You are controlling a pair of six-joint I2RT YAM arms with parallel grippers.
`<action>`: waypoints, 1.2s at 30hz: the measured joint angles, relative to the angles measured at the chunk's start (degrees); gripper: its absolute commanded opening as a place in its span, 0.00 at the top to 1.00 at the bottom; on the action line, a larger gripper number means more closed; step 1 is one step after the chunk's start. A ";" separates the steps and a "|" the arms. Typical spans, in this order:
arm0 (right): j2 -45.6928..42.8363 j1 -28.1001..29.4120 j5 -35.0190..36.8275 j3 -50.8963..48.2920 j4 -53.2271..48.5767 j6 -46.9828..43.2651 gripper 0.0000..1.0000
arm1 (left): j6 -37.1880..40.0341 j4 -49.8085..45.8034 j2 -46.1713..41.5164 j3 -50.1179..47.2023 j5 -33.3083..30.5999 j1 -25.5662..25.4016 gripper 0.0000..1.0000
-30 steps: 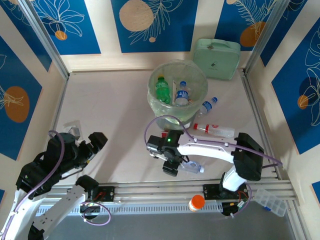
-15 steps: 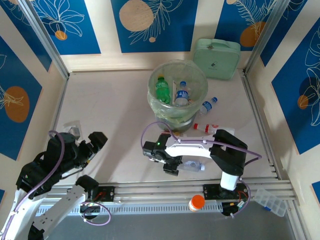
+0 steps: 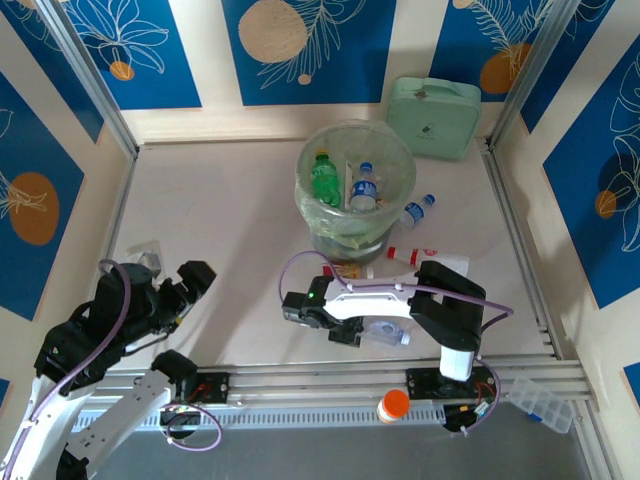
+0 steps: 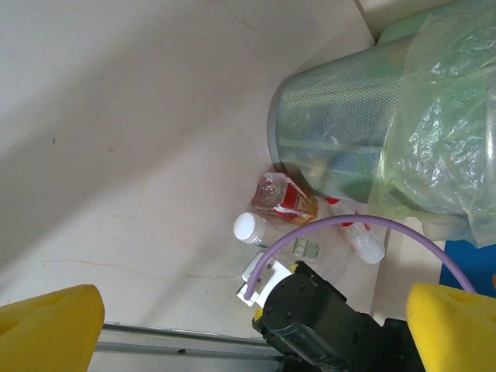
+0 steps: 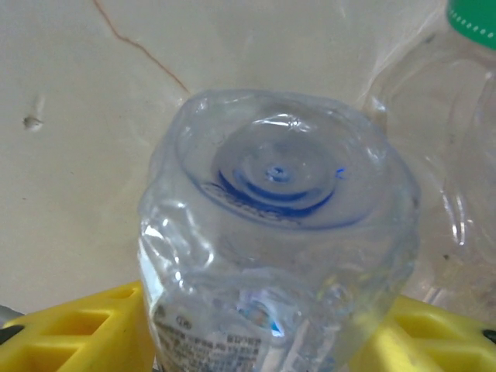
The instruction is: Put the plastic bottles in the bin
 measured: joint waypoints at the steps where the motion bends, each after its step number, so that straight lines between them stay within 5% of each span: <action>1: 0.00 0.00 0.11 0.00 0.02 0.00 0.43 | -0.15 0.11 -0.02 -0.02 0.07 0.00 0.01; 10: -1.49 0.55 0.13 -0.28 2.34 -0.74 0.48 | -2.32 2.95 -0.98 -1.40 1.31 0.00 0.01; 25: -18.84 0.02 -7.89 10.01 4.87 -1.51 0.50 | -3.17 3.63 -2.58 -3.13 1.51 0.00 0.01; 31: -25.09 -5.40 -14.93 18.18 5.05 0.44 0.50 | -3.10 5.73 -2.08 -3.23 2.60 0.00 0.01; 36: -29.55 -15.41 -24.26 26.29 7.98 4.48 0.50 | -1.55 7.87 1.97 -2.34 4.94 0.00 0.01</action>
